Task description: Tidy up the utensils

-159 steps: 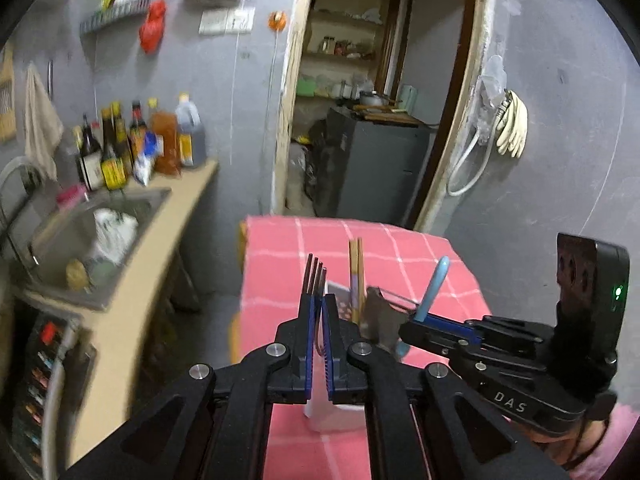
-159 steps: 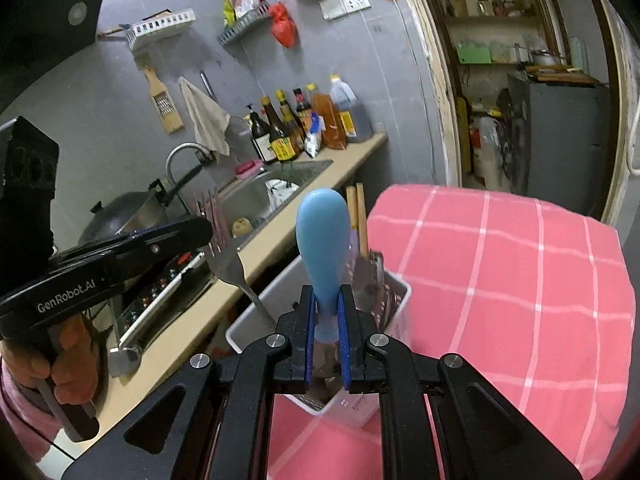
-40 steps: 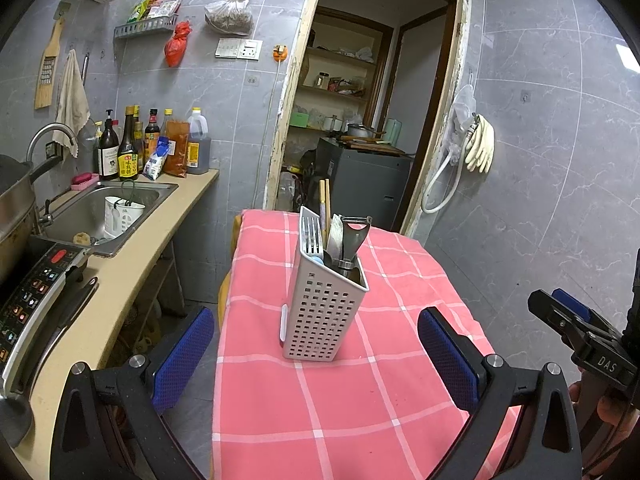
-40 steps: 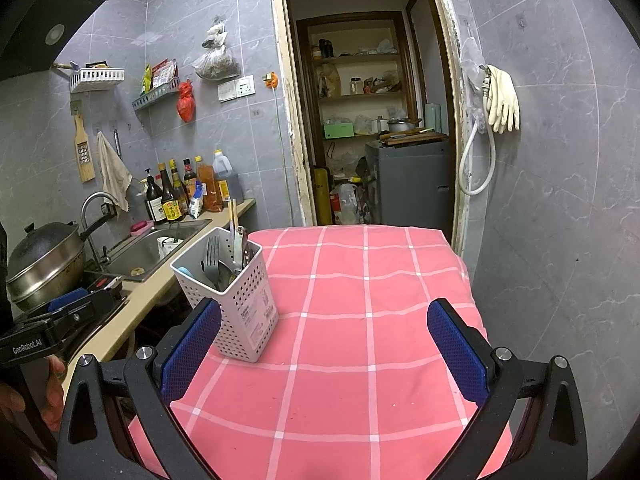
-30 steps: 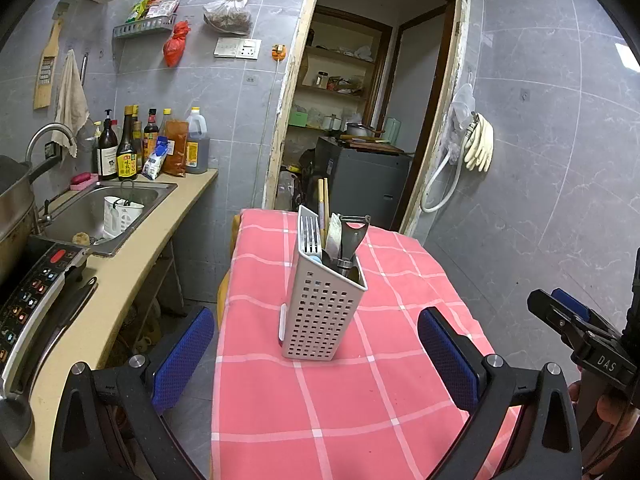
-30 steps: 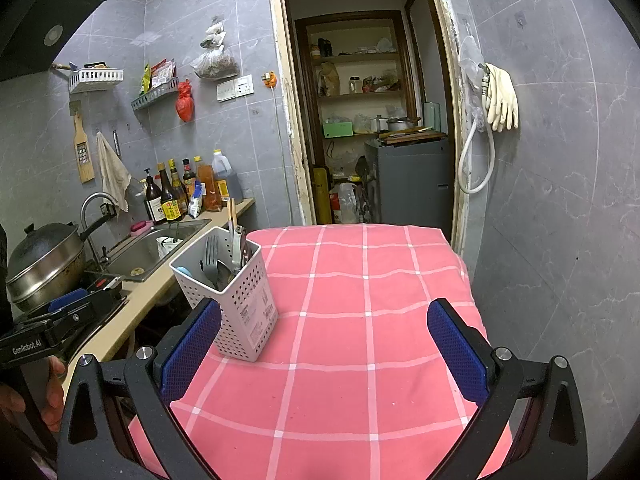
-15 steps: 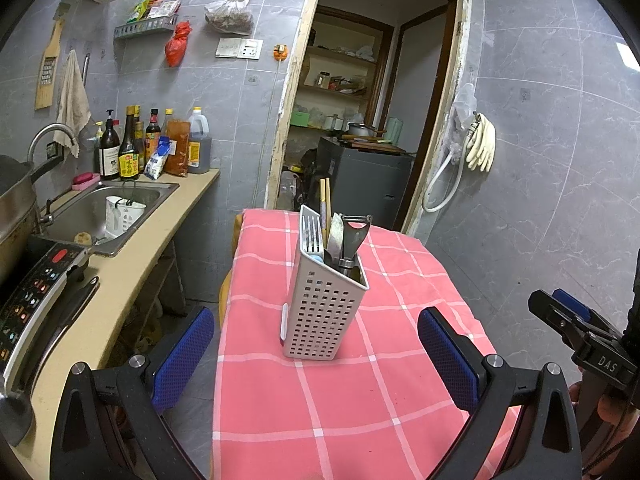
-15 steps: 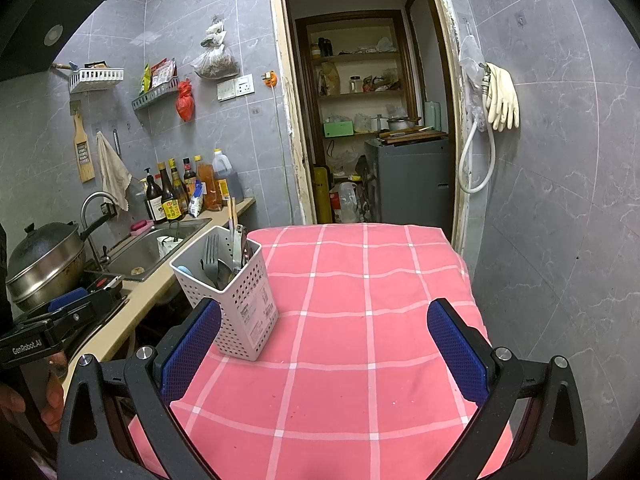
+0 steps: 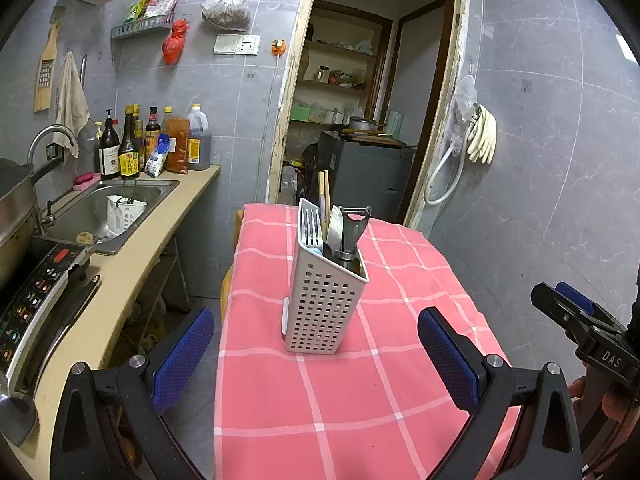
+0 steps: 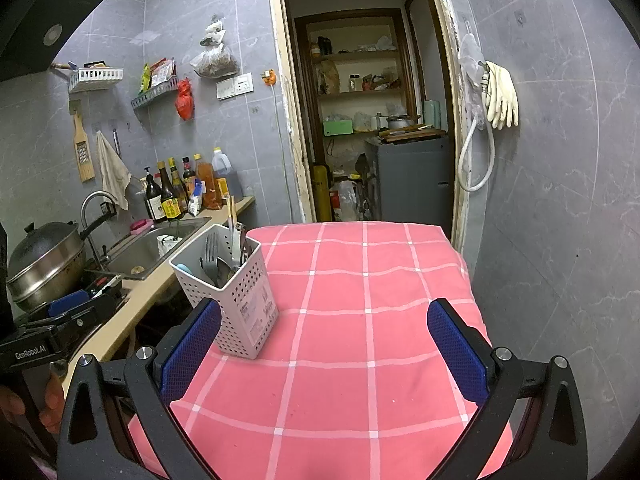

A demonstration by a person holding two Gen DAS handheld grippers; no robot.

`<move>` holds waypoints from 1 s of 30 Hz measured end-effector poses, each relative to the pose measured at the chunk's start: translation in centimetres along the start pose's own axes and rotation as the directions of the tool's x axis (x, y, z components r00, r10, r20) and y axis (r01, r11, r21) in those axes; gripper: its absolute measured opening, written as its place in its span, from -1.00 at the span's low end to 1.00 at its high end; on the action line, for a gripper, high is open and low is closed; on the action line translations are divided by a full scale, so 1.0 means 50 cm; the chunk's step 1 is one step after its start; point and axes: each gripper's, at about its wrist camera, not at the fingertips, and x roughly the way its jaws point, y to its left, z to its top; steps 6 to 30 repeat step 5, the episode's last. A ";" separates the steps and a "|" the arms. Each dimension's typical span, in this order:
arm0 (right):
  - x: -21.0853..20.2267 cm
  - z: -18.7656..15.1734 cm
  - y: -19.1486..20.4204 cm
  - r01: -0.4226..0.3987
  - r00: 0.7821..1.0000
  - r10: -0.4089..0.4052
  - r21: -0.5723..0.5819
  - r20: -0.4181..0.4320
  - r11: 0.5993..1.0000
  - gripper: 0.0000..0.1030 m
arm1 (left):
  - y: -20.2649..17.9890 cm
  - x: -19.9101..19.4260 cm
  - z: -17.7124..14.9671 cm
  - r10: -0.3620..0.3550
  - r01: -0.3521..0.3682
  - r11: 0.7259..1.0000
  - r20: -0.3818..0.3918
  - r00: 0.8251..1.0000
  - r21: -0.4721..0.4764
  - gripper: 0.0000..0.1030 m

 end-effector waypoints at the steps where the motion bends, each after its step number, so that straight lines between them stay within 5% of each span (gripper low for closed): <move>1: 0.000 -0.003 0.003 0.000 1.000 0.000 0.001 -0.001 1.000 0.97 | 0.000 0.001 0.001 0.001 -0.001 1.000 0.000 1.000 0.001 0.99; 30: -0.002 -0.014 0.009 0.006 1.000 -0.006 0.005 -0.006 1.000 0.97 | 0.002 0.001 0.001 0.000 0.000 1.000 -0.004 1.000 0.002 0.99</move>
